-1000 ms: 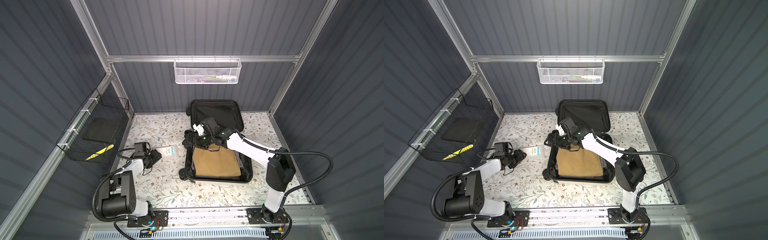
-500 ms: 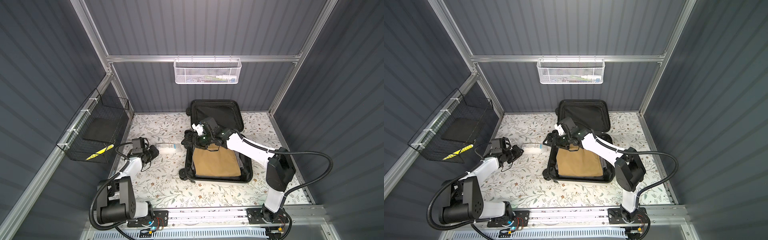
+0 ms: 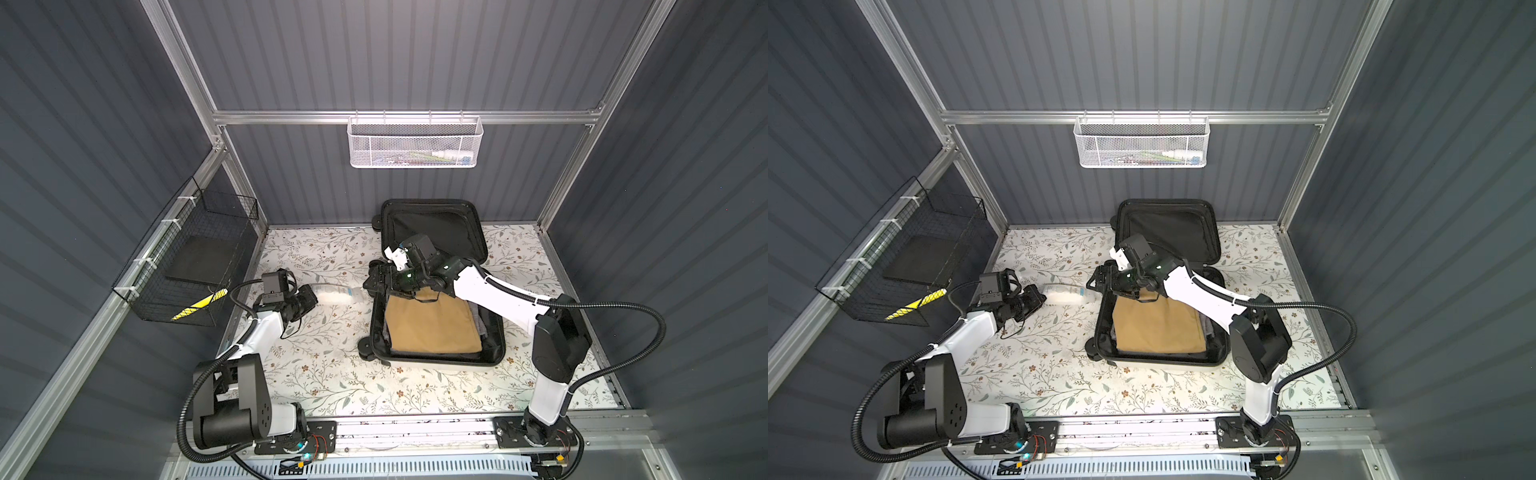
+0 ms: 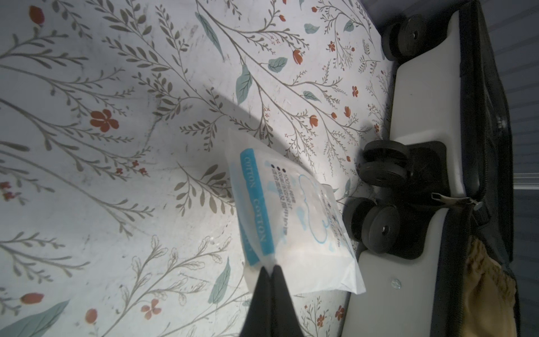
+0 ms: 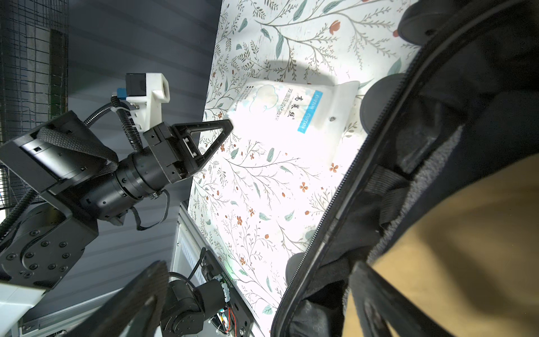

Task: Pack the luggage
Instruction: 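Close the left gripper on the white cotton-pad packet and lift, then raise the packet with the left gripper while the right gripper rises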

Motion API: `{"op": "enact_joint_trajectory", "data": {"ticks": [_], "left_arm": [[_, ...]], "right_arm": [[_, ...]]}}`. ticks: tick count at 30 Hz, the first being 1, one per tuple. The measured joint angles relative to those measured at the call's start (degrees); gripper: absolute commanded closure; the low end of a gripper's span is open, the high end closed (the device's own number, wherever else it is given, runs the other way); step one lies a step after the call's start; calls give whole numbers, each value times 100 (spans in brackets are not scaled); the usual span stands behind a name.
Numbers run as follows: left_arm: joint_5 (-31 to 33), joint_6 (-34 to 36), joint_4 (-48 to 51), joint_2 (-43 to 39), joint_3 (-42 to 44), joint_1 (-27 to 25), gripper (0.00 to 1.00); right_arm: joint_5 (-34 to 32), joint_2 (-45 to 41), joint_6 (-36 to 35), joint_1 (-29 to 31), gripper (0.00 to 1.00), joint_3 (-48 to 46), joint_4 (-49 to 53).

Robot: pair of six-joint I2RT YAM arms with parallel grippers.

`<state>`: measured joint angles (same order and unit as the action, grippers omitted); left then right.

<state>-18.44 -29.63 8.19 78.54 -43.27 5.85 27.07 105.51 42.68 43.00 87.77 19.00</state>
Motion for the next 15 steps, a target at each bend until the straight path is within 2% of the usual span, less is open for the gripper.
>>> {"op": "enact_joint_trajectory", "data": {"ticks": [15], "left_arm": [[-739, -592, -101, -505, -850, 0, 100]], "right_arm": [[326, 133, 127, -37, 1, 0, -278]]}}
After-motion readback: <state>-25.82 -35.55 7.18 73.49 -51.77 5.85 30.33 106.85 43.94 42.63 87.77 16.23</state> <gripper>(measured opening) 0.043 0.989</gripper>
